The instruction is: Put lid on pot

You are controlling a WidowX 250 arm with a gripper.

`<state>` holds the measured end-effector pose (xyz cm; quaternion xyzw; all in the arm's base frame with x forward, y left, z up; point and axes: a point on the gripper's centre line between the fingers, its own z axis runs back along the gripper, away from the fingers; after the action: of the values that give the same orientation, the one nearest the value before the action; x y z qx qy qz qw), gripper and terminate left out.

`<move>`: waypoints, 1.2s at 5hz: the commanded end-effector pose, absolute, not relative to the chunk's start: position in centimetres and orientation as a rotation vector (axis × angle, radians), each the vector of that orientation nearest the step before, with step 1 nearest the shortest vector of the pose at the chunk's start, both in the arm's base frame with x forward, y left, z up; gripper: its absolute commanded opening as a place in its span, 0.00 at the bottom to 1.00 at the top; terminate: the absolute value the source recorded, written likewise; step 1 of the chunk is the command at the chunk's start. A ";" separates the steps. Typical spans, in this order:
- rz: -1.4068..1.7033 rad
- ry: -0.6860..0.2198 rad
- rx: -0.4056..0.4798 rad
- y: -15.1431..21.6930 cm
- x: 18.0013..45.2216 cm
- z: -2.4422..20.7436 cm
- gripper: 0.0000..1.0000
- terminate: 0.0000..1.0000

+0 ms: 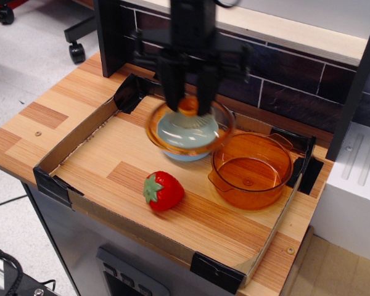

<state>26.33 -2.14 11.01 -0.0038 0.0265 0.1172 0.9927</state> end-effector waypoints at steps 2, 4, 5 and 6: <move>0.264 0.005 -0.015 -6.1 29.4 9.7 0.00 0.00; 0.277 0.017 0.001 -7.3 30.4 7.9 0.00 0.00; 0.276 0.022 0.010 -7.4 30.5 7.2 0.00 0.00; 0.283 0.024 0.005 -7.1 30.6 7.2 0.00 0.00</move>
<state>29.68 -7.26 5.94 0.0126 0.0338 0.1364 0.9900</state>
